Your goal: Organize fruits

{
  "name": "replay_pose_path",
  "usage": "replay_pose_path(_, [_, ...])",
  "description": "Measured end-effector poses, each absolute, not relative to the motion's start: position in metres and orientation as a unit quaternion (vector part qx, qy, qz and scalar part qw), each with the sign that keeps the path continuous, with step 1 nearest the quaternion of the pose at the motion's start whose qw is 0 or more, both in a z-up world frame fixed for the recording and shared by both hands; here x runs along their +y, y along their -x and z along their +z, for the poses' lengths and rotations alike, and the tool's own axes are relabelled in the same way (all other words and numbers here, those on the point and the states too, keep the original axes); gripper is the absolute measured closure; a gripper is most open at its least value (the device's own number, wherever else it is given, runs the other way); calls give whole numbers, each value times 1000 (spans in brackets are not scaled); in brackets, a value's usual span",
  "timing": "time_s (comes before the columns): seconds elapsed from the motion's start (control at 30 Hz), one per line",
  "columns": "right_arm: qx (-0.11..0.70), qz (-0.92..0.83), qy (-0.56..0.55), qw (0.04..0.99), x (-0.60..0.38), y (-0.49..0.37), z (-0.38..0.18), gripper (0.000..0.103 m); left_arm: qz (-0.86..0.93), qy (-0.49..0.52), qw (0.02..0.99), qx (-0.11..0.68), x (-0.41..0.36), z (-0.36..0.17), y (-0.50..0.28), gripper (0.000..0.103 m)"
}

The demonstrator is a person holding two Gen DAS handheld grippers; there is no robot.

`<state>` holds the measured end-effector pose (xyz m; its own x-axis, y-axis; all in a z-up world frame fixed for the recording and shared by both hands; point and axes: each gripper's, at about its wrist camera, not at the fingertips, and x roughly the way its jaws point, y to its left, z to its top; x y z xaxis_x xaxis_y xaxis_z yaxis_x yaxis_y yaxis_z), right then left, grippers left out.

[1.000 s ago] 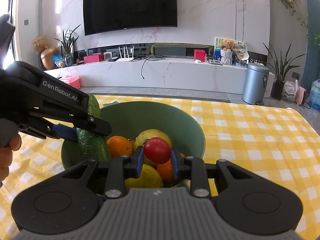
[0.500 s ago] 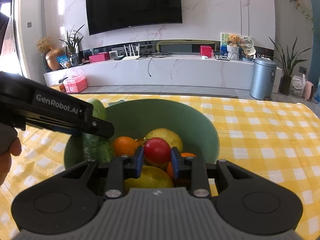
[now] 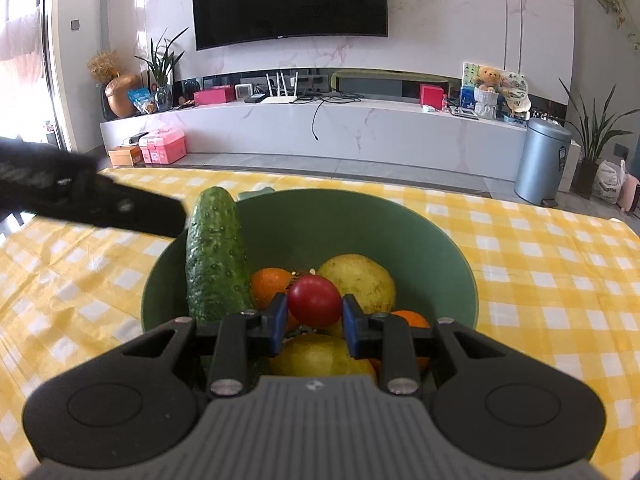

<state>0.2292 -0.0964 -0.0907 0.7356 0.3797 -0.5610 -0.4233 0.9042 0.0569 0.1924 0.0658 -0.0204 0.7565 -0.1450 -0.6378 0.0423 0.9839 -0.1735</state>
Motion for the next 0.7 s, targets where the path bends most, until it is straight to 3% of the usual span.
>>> replay_pose_path(0.23, [299,210,9,931,-103,-230,-86,75,-49,55,937,341,66,-16,-169,29])
replay_pose_path(0.3, [292,207,-3,934,-108,-227,-81,62,-52,44,939,336,65,-15,-162,29])
replay_pose_path(0.53, [262,196,-28,945,-124,-213,-49,59,-69,6,945,319,54,-9,-136,29])
replay_pose_path(0.6, [246,188,-35,950,-131,-199,-39,49,-66,-16,949,307,49,-9,-126,29])
replay_pose_path(0.7, [222,180,-36,957,-140,-174,-24,44,-63,-48,957,280,40,-6,-108,29])
